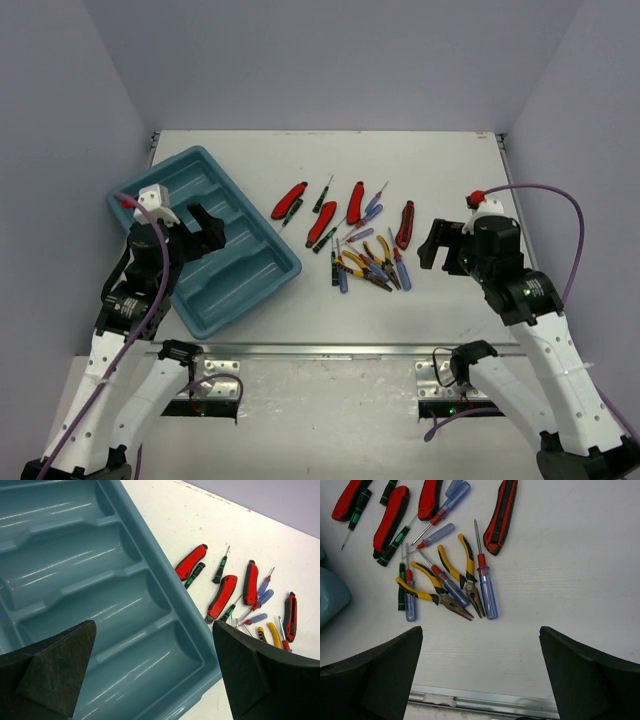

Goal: Sort the tools into containers

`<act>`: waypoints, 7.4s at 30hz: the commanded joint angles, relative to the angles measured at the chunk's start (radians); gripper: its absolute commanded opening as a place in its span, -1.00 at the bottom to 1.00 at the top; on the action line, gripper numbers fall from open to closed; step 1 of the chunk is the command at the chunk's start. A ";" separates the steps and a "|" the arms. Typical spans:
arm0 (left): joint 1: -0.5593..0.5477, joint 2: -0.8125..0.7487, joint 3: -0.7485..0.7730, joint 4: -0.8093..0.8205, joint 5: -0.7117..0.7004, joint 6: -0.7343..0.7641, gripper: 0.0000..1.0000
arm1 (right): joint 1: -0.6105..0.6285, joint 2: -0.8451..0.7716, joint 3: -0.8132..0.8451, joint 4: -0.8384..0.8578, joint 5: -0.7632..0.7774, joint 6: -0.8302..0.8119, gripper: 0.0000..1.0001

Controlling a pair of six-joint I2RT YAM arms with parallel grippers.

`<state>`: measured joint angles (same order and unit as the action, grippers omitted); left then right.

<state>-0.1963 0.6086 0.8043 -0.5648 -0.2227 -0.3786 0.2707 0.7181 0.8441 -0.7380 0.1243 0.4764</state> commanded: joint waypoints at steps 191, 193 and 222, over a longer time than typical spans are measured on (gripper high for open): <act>-0.530 0.226 -0.178 0.991 0.380 -0.312 0.60 | 0.295 0.389 -0.042 0.972 -1.073 0.223 -1.00; -0.531 0.246 -0.173 0.997 0.379 -0.319 0.38 | 0.301 0.383 -0.038 0.998 -1.096 0.241 -1.00; -0.536 0.482 0.114 -0.037 -0.585 0.246 -1.00 | 0.256 0.164 -0.009 0.318 -0.126 -0.057 0.98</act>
<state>-0.7352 1.0567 0.9829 -0.3818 -0.5571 -0.2985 0.5421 0.9251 0.8211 -0.2928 -0.2491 0.4997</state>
